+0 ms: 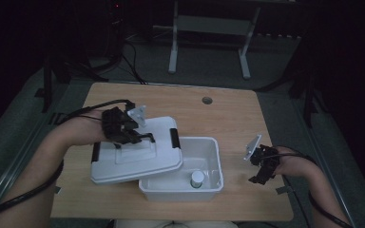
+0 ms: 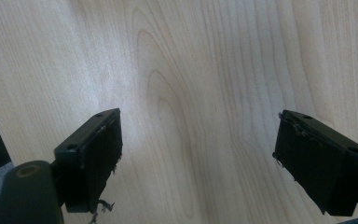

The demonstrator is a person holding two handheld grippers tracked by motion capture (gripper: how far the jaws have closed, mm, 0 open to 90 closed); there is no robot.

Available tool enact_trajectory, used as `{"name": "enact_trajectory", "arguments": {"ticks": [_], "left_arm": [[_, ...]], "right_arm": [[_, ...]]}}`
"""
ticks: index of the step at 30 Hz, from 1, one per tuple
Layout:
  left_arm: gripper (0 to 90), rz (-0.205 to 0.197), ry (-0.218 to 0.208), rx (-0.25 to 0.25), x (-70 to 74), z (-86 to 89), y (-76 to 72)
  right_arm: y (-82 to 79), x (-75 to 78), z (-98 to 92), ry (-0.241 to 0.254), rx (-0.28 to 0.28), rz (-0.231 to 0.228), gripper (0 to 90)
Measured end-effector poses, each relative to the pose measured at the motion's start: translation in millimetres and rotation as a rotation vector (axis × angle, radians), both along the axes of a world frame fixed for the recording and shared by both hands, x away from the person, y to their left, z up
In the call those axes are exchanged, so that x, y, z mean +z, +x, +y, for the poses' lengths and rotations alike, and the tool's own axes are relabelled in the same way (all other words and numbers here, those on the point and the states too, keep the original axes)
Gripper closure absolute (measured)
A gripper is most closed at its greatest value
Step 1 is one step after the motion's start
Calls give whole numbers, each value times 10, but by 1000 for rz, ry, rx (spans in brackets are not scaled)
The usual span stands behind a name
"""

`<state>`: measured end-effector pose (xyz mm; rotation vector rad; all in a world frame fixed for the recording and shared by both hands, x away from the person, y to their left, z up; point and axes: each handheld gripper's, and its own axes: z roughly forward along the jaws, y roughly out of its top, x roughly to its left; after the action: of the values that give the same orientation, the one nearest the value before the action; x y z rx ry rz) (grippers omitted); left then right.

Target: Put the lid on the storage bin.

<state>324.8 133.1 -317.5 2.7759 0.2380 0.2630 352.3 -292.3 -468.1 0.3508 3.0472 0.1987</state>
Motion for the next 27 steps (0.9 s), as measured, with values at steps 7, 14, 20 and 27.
{"name": "enact_trajectory", "arguments": {"ticks": [7, 14, 20, 27], "left_arm": [[833, 25, 15, -75, -34, -452, 83], [834, 32, -4, -149, -87, -846, 118], [833, 58, 30, -183, -159, -1141, 136], [832, 93, 52, -194, -273, -1274, 126]], "right_arm": [[-5, -20, -35, -1, 1, 3, 147], [-25, -16, -55, 7, 2, 12, 147], [-18, -10, -70, 30, -9, 25, 147], [-4, -56, -75, 17, -10, 32, 147]]}}
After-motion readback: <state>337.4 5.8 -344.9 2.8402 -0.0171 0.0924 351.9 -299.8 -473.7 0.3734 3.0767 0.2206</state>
